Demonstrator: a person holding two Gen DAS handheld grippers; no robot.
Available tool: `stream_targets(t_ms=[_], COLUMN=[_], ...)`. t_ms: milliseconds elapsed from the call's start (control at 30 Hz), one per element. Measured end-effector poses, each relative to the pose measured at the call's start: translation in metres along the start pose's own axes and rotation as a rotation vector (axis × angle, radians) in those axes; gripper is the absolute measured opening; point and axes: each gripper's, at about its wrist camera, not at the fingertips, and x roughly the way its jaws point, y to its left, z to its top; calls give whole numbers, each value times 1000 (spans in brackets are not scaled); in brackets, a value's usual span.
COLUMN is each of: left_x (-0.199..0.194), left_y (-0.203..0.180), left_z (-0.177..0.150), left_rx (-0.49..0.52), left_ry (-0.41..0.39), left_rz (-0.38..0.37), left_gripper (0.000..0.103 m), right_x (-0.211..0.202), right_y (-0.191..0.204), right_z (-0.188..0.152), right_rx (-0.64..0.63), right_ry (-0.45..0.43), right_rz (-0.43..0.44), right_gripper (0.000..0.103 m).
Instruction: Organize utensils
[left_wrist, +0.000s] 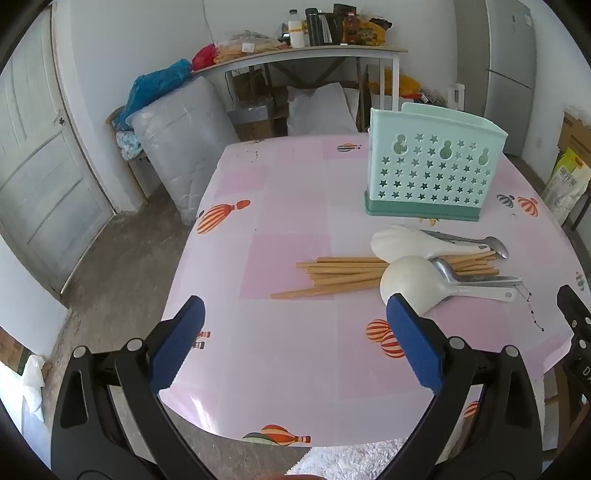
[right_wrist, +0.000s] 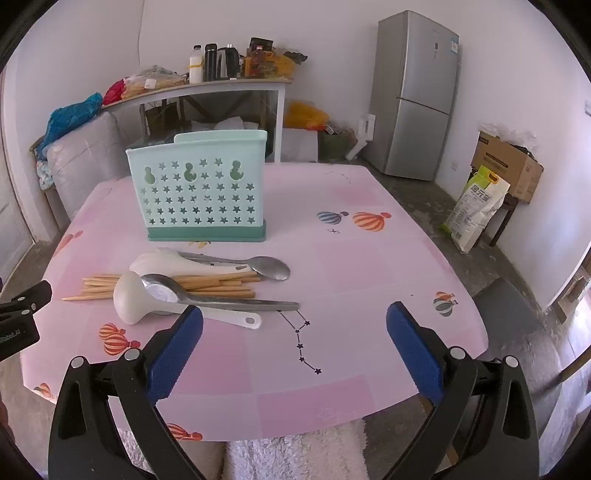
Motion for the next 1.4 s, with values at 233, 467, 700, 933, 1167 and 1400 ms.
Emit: stream_targets(t_ms=[233, 467, 700, 933, 1167, 1400], left_x=[0, 0, 0, 1, 1, 1], left_y=[-1, 0, 1, 0, 1, 1], left_z=[1, 5, 3, 2, 2, 3], left_rx=[8, -4, -4, -4, -4, -4], left_ry=[16, 14, 14, 12, 13, 16], left_rz=[-2, -7, -9, -9, -10, -10], left_gripper=[95, 95, 95, 95, 94, 95], right_x=[0, -1, -1, -1, -2, -2], right_y=[1, 0, 1, 1, 1, 0], right_z=[1, 2, 2, 2, 1, 1], right_rx=[-1, 0, 0, 0, 0, 0], right_ry=[3, 0, -1, -1, -2, -3], right_rz=[4, 2, 0, 0, 0, 0], right_gripper=[97, 97, 97, 97, 97, 97])
